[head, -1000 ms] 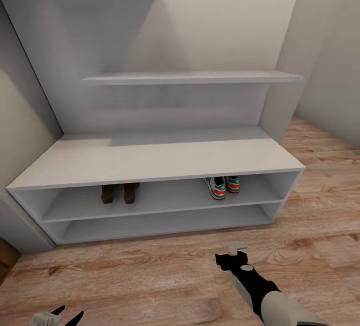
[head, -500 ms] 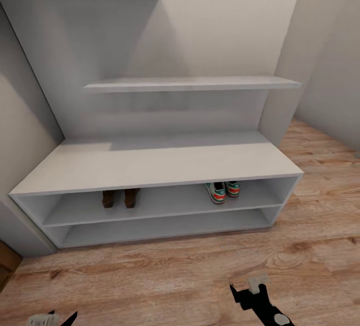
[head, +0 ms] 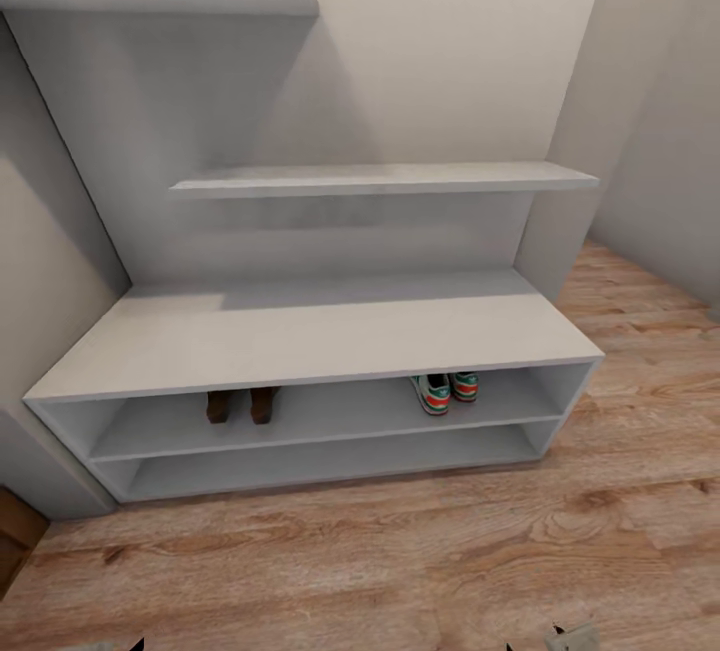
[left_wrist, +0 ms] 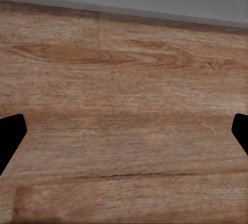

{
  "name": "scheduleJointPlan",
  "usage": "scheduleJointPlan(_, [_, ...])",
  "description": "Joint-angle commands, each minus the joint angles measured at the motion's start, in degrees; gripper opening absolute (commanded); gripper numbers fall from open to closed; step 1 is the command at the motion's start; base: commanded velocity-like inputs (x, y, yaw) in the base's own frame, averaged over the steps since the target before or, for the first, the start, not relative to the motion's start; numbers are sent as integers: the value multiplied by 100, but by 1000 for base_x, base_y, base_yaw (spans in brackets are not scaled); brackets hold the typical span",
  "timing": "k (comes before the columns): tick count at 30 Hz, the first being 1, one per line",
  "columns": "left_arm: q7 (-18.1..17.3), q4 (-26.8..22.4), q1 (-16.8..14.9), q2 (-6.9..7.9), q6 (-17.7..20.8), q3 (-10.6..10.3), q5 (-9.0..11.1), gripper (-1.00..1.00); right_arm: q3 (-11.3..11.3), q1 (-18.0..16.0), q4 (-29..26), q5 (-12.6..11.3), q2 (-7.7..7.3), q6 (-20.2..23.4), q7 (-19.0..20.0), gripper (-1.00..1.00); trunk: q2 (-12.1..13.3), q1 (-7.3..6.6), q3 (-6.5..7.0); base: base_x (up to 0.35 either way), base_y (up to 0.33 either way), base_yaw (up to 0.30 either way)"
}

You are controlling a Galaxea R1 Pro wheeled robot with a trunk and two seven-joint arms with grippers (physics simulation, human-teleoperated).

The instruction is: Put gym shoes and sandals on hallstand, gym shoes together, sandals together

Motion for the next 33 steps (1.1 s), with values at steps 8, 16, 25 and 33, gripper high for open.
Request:
scheduleJointPlan(8, [2, 123, -4, 1, -6, 28, 60, 100, -49, 55, 423, 39, -63, -635, -2, 100, 320, -177, 140, 0, 0, 0])
scheduleJointPlan(16, [241, 269, -4, -65, -9, 38, 80, 100, -57, 227, 534, -296, -31, -1049, -504, 100, 641, -353, 283, 0, 0, 0])
scheduleJointPlan(25, [607, 282, -4, -181, -10, 23, 39, 100, -50, 247, 551, -642, -5, -1079, -981, 100, 1002, -551, 445, 0, 0, 0])
scheduleJointPlan(33, [651, 282, -4, -189, -10, 36, 40, 100, -43, 249, 553, -658, 40, -1080, -1007, 100, 1323, -726, 589, 0, 0, 0])
